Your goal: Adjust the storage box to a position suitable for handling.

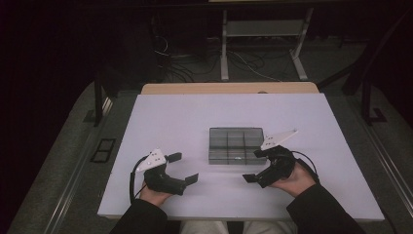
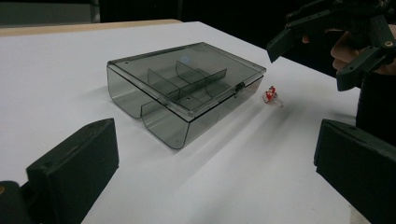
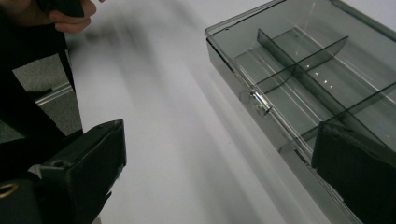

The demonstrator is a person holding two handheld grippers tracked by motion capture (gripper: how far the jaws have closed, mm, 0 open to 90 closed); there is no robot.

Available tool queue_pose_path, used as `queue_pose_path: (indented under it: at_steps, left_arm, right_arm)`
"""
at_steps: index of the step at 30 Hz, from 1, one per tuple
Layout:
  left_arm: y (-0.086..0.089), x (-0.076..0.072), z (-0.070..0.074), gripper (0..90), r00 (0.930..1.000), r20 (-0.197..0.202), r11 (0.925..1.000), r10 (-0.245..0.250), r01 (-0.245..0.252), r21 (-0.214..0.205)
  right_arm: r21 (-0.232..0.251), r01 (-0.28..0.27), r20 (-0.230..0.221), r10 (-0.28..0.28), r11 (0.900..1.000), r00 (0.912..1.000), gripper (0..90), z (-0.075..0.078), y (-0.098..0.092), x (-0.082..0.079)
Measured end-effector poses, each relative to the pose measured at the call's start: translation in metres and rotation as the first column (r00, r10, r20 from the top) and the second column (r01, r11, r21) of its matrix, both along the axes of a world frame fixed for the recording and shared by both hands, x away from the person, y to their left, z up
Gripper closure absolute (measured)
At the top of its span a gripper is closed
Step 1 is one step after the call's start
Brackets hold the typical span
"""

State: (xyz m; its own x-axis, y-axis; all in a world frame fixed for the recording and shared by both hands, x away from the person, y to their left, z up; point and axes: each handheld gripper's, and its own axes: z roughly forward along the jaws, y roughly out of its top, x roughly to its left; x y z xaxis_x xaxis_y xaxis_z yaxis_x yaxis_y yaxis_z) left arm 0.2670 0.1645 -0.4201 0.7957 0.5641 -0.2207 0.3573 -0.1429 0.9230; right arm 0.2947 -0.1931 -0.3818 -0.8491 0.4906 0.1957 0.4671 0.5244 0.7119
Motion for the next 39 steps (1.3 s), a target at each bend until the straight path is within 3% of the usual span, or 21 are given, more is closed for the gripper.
queue_pose_path:
  at_steps: [2,5,8,9,20,27,39]
  left_arm:
    - [0.000,0.000,0.000,0.0,1.0000,0.001,1.0000,-0.001,0.001,0.000]
    - [0.000,0.000,0.000,0.0,1.0000,0.000,1.0000,-0.001,0.001,0.001]
    - [0.000,0.000,0.000,0.0,1.0000,0.000,1.0000,-0.002,0.002,0.001]
    - [0.000,0.000,0.000,0.0,1.0000,0.000,1.0000,-0.001,0.001,0.002]
    - [0.000,0.000,0.000,0.0,1.0000,0.000,1.0000,-0.002,0.002,0.002]
    - [0.000,0.000,0.000,0.0,1.0000,0.000,1.0000,-0.002,0.002,0.000]
    - [-0.001,0.000,0.000,0.0,1.0000,0.000,1.0000,-0.003,0.003,-0.001]
  right_arm:
    - [-0.004,-0.007,0.000,0.007,1.0000,1.0000,2.4,0.000,0.002,-0.001]
    - [0.002,-0.029,-0.001,0.029,0.9996,0.9996,9.6,-0.001,0.004,-0.001]
    - [-0.007,-0.029,-0.004,0.029,0.9996,0.9996,10.0,-0.001,0.006,-0.001]
    - [-0.007,-0.032,-0.003,0.032,0.9995,0.9995,14.7,-0.001,0.006,0.000]
    - [-0.034,-0.041,-0.004,0.041,0.9986,0.9992,25.2,-0.005,0.014,0.000]
    - [-0.052,-0.048,-0.004,0.048,0.9975,0.9988,42.0,-0.008,0.020,0.000]
    - [-0.109,-0.030,-0.016,0.029,0.9936,0.9995,78.9,-0.022,0.025,0.003]
